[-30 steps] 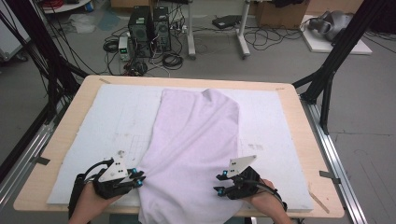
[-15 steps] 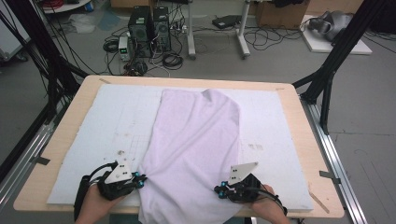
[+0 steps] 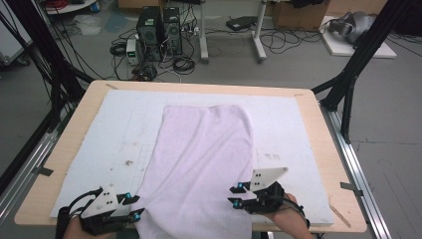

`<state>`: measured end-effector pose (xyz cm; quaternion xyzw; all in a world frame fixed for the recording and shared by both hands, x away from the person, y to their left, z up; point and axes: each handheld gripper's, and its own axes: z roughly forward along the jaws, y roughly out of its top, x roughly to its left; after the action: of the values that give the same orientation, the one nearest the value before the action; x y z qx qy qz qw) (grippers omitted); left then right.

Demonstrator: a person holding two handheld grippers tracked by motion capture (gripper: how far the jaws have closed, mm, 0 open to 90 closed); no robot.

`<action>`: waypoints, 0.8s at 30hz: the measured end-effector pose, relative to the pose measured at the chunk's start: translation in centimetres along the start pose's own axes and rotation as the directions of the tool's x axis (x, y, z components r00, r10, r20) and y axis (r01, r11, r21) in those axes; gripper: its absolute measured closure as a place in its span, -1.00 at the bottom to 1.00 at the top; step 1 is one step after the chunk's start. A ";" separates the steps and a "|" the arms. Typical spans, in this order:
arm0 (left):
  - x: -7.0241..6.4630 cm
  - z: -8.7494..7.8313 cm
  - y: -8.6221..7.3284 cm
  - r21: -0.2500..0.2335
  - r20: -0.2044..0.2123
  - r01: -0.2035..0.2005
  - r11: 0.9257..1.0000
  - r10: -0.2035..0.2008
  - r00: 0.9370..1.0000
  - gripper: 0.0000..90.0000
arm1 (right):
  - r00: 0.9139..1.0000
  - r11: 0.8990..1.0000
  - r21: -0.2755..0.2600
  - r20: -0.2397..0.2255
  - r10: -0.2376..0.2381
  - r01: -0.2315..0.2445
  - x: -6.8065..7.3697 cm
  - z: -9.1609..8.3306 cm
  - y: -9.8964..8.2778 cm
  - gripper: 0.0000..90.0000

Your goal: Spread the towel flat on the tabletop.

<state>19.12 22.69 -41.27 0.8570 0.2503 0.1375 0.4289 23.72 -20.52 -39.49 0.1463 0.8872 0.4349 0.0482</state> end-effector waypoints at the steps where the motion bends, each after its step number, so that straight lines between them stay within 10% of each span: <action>1: 0.6 0.5 0.2 -0.009 -0.005 0.002 1.000 -0.002 1.000 0.22 | 1.000 1.000 0.008 0.016 0.010 -0.010 -0.6 0.2 0.1 0.35; 11: 5.2 7.1 1.2 0.092 0.000 0.005 0.996 -0.005 1.000 0.22 | 0.999 0.988 0.150 0.032 0.029 -0.033 -3.4 4.0 -1.2 0.28; 16: 4.8 6.7 0.7 0.053 0.006 0.006 0.999 -0.006 1.000 0.91 | 0.999 0.988 0.149 0.006 0.048 -0.048 -3.4 4.6 -1.8 0.85; 24: 3.7 4.4 -0.1 0.048 -0.024 -0.009 0.999 0.011 1.000 0.96 | 1.000 0.990 0.144 -0.015 0.009 -0.006 -2.5 4.4 -1.7 0.95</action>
<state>24.18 21.86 -43.85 0.8666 0.2545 0.1440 0.4043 26.72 -18.89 -43.63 0.1492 0.9160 0.3713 0.0288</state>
